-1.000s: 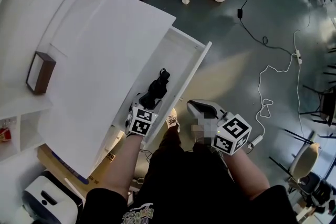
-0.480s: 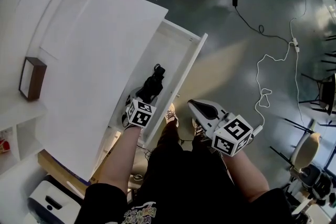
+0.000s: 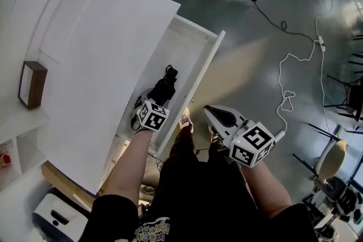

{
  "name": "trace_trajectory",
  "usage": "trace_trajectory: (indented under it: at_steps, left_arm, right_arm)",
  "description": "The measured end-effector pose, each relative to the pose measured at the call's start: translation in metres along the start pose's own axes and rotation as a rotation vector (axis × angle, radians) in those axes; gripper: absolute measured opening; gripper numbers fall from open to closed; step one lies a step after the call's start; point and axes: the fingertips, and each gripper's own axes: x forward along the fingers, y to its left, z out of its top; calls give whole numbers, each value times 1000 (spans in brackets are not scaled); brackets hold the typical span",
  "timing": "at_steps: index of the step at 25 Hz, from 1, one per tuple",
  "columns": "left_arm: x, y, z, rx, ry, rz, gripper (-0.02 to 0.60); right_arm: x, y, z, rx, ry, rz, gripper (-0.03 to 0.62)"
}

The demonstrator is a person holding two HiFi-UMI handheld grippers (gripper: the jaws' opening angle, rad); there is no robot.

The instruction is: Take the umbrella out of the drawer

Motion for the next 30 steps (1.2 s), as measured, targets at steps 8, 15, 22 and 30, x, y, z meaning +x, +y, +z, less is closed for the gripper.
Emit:
trace_trajectory:
  at_steps: [8, 15, 22, 30]
  left_arm:
    - [9, 3, -3, -2, 36, -25, 265]
    - [16, 3, -6, -10, 72, -32, 268]
    - [22, 3, -9, -19, 100, -33, 276]
    - [22, 3, -7, -24, 86, -35, 282]
  right_arm:
    - [3, -2, -3, 8, 9, 1, 3]
    - [1, -5, -3, 8, 14, -1, 3]
    - [-3, -7, -5, 8, 15, 7, 3]
    - [-11, -9, -5, 7, 14, 9, 3]
